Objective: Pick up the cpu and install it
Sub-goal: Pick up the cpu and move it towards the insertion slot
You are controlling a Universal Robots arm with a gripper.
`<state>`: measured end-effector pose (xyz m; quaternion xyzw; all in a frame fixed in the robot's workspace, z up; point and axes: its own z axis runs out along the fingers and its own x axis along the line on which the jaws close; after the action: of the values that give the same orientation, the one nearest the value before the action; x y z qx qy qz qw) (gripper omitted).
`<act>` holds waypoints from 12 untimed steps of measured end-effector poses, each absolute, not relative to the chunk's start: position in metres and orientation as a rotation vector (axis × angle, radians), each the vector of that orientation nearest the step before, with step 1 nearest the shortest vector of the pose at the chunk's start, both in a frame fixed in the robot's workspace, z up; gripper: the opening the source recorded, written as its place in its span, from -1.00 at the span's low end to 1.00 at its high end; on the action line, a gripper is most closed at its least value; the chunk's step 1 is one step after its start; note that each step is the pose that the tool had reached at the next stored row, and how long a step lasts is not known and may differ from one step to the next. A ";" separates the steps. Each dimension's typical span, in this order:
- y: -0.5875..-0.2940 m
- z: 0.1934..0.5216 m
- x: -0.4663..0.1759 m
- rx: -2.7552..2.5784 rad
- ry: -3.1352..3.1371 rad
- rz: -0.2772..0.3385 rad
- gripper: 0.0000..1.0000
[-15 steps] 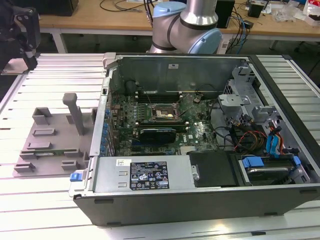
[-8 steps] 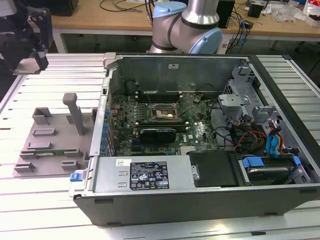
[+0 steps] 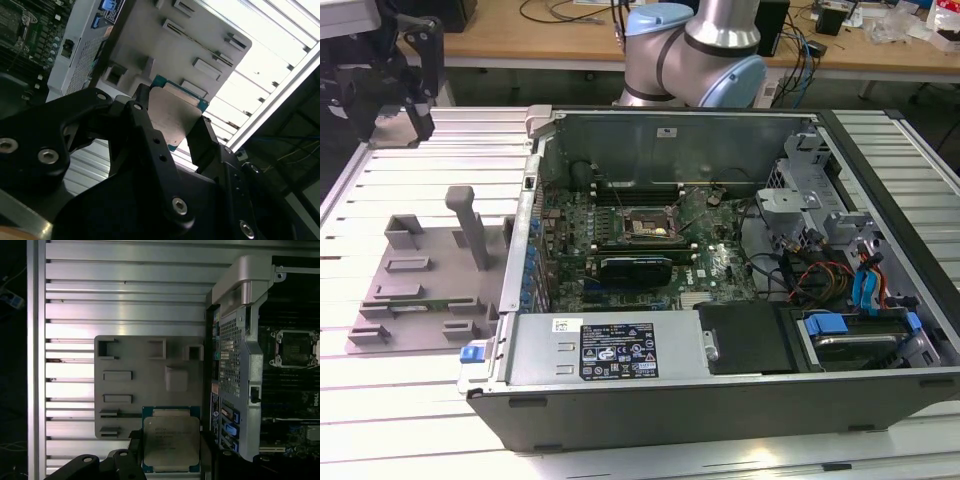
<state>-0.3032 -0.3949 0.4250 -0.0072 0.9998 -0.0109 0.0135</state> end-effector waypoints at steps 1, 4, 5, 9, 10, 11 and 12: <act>-0.395 0.425 -0.302 -0.023 3.114 -0.034 0.09; -0.395 0.425 -0.300 -0.023 3.114 -0.034 0.09; -0.395 0.425 -0.299 -0.023 3.114 -0.034 0.09; -0.395 0.425 -0.283 -0.023 3.114 -0.034 0.09; -0.395 0.424 -0.274 -0.023 3.114 -0.034 0.09; -0.395 0.424 -0.273 -0.023 3.114 -0.034 0.09; -0.395 0.424 -0.272 -0.023 3.114 -0.034 0.09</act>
<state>-0.2717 -0.3949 0.4244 -0.0073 0.9998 -0.0109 0.0135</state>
